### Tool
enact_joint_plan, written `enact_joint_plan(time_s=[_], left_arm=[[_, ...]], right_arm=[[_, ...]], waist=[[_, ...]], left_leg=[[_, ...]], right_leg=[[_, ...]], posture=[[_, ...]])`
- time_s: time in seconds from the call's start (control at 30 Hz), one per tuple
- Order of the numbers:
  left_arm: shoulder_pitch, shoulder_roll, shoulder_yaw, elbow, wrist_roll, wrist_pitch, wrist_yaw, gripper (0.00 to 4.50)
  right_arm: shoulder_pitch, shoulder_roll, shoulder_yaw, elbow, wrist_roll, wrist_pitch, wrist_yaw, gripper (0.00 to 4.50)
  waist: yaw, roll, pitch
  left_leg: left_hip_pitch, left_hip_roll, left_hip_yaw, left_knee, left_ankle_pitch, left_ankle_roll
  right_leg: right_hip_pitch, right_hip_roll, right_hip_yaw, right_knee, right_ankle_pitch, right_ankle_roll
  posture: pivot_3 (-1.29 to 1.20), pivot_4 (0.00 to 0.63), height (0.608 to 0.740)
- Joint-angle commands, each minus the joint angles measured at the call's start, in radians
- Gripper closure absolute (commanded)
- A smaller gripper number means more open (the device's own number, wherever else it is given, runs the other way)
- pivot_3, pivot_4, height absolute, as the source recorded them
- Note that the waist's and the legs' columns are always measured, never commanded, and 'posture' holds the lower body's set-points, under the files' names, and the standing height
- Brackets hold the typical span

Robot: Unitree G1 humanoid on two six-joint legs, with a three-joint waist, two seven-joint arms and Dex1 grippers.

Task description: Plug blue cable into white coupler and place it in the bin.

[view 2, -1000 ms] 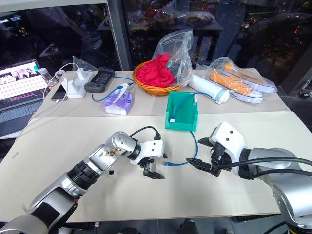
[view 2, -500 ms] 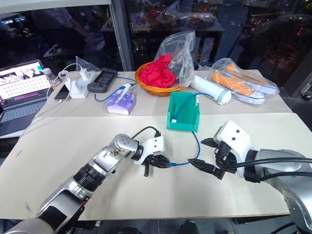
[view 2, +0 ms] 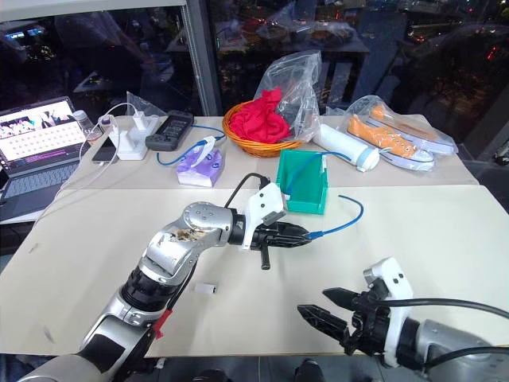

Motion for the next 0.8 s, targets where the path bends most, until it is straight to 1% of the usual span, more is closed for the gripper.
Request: enact_joint_plan(time_s=[0.03, 0.07, 0.13, 0.23, 0.3, 0.4, 0.5, 0.8], left_arm=[[-0.001, -0.016, 0.071, -0.038, -0.070, -0.028, 0.014, 4.06], [0.009, -0.007, 0.074, -0.040, -0.076, -0.038, 0.009, 4.06], [0.034, 0.020, 0.063, -0.042, -0.069, -0.074, -0.003, 4.06], [0.059, 0.052, 0.040, -0.038, -0.051, -0.140, -0.012, 4.06], [0.076, 0.067, 0.031, -0.039, -0.041, -0.184, -0.011, 4.06], [0.085, 0.078, 0.025, -0.042, -0.042, -0.214, -0.011, 4.06], [0.088, 0.078, 0.020, -0.044, -0.052, -0.221, -0.011, 4.06], [0.093, 0.084, 0.015, -0.044, -0.069, -0.202, -0.011, 4.06]], right_arm=[[-0.046, 0.041, 0.141, 0.006, 0.216, -0.293, -0.422, 0.42], [-0.069, 0.062, 0.188, 0.000, 0.255, -0.368, -0.512, 0.42], [-0.108, 0.103, 0.275, -0.023, 0.314, -0.490, -0.647, 0.42], [-0.143, 0.135, 0.366, -0.047, 0.359, -0.622, -0.779, 0.42], [-0.154, 0.156, 0.403, -0.058, 0.356, -0.698, -0.836, 0.42], [-0.164, 0.147, 0.428, -0.064, 0.349, -0.764, -0.870, 0.42], [-0.174, 0.140, 0.446, -0.053, 0.330, -0.813, -0.875, 0.42], [-0.200, 0.102, 0.496, -0.034, 0.293, -0.875, -0.858, 0.42]], waist=[[-0.002, 0.000, 0.000], [-0.003, 0.000, 0.000], [-0.006, 0.000, 0.000], [-0.009, 0.001, 0.000], [-0.008, 0.001, 0.000], [-0.007, 0.001, 0.000], [-0.008, 0.001, 0.000], [-0.020, 0.001, 0.000]], left_leg=[[0.000, 0.000, 0.000, 0.000, 0.000, 0.000], [0.000, 0.000, 0.000, 0.000, 0.000, 0.000], [0.001, 0.000, 0.000, 0.000, 0.000, 0.000], [0.001, 0.001, 0.000, -0.001, 0.000, 0.000], [0.000, 0.000, 0.000, -0.001, 0.000, 0.000], [0.000, 0.000, 0.000, -0.001, 0.000, 0.000], [0.000, 0.000, 0.000, -0.001, 0.000, 0.001], [0.000, 0.001, 0.000, -0.002, -0.001, 0.002]], right_leg=[[0.000, 0.000, 0.000, 0.000, 0.000, 0.000], [0.000, 0.000, 0.000, 0.000, 0.000, 0.000], [0.000, 0.001, 0.001, 0.000, 0.000, 0.000], [0.000, 0.001, 0.001, 0.000, 0.000, 0.000], [0.000, 0.001, 0.001, 0.000, 0.000, 0.000], [0.000, 0.001, 0.001, -0.001, 0.000, 0.000], [0.000, 0.001, 0.001, -0.002, 0.000, 0.000], [0.000, 0.003, 0.001, -0.001, 0.000, 0.000]], posture=[[0.00, 0.150, 0.740], [0.00, 0.150, 0.740], [0.00, 0.150, 0.740], [0.00, 0.150, 0.740], [0.00, 0.150, 0.740], [0.00, 0.150, 0.740], [0.00, 0.150, 0.740], [0.00, 0.150, 0.740]])
